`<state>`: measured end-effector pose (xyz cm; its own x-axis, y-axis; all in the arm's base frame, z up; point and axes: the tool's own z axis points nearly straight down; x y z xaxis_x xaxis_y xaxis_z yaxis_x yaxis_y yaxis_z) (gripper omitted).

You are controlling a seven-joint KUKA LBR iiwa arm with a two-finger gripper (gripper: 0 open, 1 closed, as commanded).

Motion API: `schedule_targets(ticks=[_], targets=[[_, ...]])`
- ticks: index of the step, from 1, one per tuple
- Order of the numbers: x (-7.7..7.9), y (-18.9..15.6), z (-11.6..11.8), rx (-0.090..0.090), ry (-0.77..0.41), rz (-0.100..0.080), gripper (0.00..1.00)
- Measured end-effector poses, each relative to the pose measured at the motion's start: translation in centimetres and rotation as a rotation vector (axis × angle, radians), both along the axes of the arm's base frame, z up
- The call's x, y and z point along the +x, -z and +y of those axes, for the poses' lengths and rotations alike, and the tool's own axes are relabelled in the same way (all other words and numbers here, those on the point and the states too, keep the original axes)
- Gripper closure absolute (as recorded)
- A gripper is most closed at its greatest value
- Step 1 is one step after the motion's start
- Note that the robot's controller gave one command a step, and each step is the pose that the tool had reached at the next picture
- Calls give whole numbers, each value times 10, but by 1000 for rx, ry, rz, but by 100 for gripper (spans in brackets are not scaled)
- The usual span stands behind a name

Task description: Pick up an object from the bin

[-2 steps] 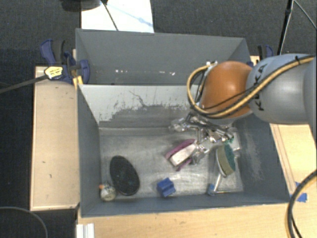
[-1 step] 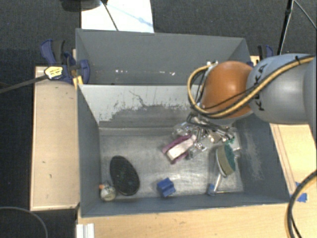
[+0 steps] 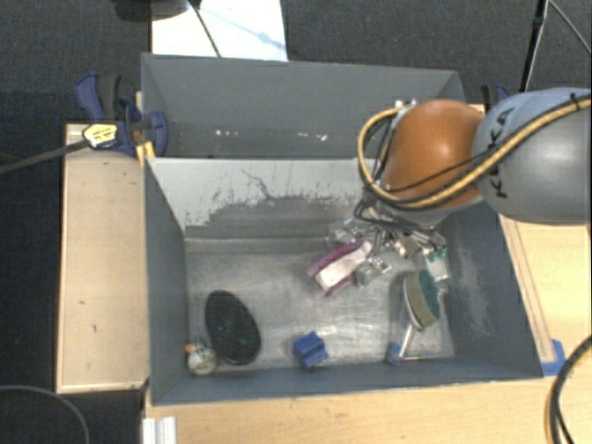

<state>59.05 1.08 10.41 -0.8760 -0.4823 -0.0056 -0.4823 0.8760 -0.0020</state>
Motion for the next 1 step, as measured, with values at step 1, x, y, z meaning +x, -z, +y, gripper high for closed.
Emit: schedule_targets(ticks=[1], targets=[[2, -87, 0, 0, 9, -5, 100]])
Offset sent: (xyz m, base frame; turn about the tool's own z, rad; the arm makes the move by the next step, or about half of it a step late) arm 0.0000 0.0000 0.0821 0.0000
